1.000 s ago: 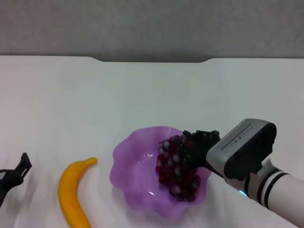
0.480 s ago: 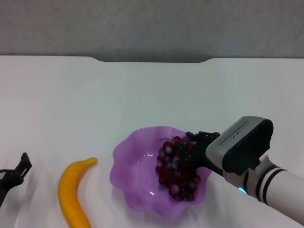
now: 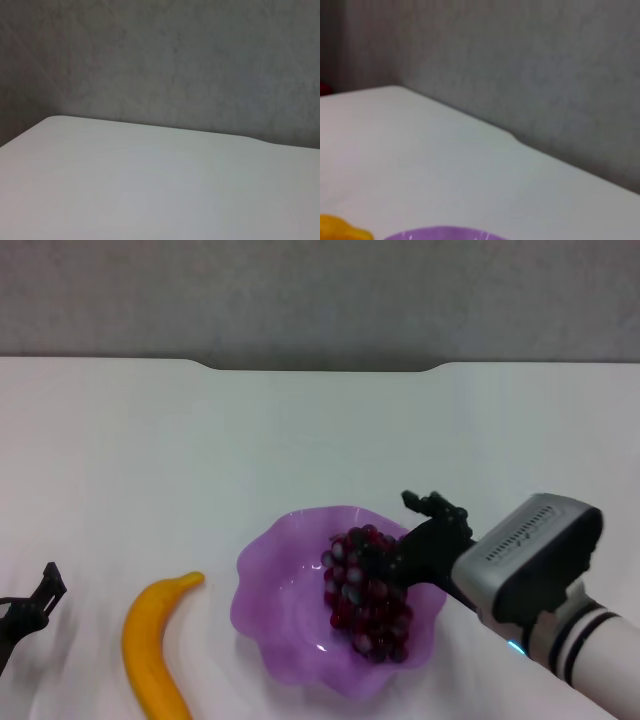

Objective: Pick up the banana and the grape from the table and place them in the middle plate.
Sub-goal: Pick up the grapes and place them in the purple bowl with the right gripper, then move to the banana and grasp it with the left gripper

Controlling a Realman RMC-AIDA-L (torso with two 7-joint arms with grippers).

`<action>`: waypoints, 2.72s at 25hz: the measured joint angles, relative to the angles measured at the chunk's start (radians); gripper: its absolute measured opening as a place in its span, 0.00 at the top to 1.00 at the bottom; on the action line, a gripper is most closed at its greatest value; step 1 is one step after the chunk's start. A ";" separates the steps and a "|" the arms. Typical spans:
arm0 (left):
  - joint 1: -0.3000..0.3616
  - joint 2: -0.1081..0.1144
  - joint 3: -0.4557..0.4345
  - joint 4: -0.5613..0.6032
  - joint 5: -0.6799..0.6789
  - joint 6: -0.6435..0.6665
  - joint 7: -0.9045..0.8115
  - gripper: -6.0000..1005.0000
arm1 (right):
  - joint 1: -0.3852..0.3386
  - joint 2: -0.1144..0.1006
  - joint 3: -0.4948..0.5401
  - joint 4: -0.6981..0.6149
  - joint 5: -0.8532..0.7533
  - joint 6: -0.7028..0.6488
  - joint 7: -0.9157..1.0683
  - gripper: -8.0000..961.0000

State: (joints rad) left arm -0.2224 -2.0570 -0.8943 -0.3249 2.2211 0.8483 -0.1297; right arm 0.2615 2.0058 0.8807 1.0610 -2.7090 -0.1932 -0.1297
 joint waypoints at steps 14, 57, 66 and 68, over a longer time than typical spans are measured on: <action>-0.007 0.000 0.002 -0.003 -0.012 0.000 0.003 0.12 | -0.039 0.006 -0.009 -0.248 -0.016 -0.486 0.002 0.07; 0.213 0.117 -0.012 -0.550 0.233 -0.032 -0.028 0.12 | 0.019 0.007 -0.024 -0.580 0.141 -0.637 0.122 0.08; 0.314 0.058 -0.306 -0.917 0.341 -0.723 0.209 0.12 | 0.019 0.006 -0.016 -0.583 0.141 -0.608 0.122 0.08; 0.314 0.019 -0.384 -0.981 0.328 -0.934 0.337 0.12 | 0.019 0.006 -0.015 -0.585 0.141 -0.608 0.122 0.08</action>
State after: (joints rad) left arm 0.0915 -2.0383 -1.2781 -1.3062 2.5487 -0.0858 0.2078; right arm 0.2809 2.0114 0.8659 0.4762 -2.5678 -0.8011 -0.0078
